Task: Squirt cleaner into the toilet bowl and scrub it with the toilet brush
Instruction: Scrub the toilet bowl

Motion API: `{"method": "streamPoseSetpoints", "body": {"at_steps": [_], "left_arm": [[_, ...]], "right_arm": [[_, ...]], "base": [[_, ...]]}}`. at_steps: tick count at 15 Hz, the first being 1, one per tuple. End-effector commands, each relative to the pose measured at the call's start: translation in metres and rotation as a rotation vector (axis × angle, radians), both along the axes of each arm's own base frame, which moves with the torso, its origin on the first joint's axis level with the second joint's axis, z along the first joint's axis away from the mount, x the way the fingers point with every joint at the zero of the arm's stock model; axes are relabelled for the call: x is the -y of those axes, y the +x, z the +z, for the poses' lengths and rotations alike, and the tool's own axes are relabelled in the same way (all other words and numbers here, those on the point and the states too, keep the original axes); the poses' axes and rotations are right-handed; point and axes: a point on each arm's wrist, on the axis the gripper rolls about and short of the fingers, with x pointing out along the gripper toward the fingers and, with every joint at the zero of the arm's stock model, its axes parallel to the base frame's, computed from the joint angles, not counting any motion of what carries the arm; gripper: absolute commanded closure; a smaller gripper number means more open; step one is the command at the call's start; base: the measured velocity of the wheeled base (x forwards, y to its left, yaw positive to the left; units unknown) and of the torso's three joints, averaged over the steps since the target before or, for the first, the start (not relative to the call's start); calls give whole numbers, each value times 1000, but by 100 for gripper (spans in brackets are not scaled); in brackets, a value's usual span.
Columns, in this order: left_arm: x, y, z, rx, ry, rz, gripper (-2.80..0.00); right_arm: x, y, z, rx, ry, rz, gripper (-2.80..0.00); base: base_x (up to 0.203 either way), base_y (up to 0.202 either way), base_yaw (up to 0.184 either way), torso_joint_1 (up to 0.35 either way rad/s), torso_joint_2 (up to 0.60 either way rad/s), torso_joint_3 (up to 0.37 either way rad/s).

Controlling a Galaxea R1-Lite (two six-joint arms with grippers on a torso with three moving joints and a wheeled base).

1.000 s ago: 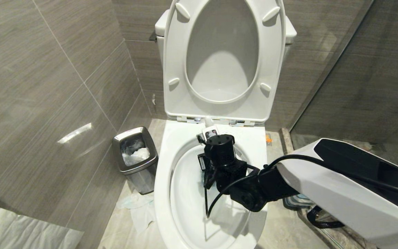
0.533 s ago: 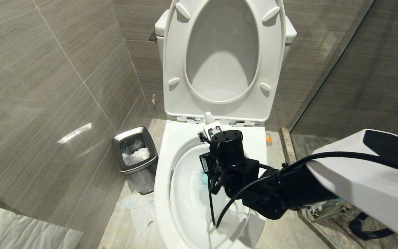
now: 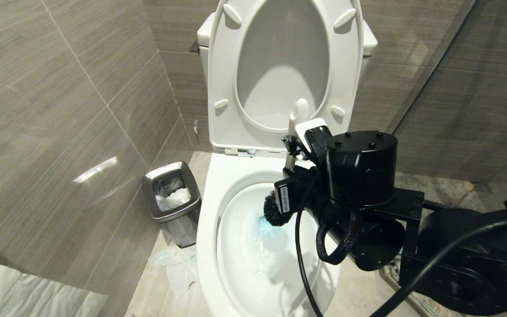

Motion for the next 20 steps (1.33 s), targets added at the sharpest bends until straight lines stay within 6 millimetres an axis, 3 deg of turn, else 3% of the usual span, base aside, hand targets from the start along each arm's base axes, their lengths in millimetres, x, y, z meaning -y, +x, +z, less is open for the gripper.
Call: {"method": "streamPoseSetpoints", "body": {"at_steps": [1,8,11,13,17,20], "left_arm": [[0,0,0,-3,0,1,0],[0,0,0,-2,0,1,0],[0,0,0,-3,0,1,0],[0,0,0,-3,0,1,0],[0,0,0,-2,0,1,0],[0,0,0,-2,0,1,0]], "right_arm": [[-3,2,-9,-31,46,-15,0],[-44,40,-88,-40,67,-28,0],[-48,65,-127,-2,52,-60,0],[-39,84,-149,13,41,-102,0],[-27,98,-166,-2,23,-142,0],[-27,95,-163,7,36,-137,0]], "base": [[0,0,0,0,0,0],[0,0,0,0,0,0],[0,0,0,0,0,0],[0,0,0,0,0,0],[0,0,0,0,0,0],[0,0,0,0,0,0]]}}
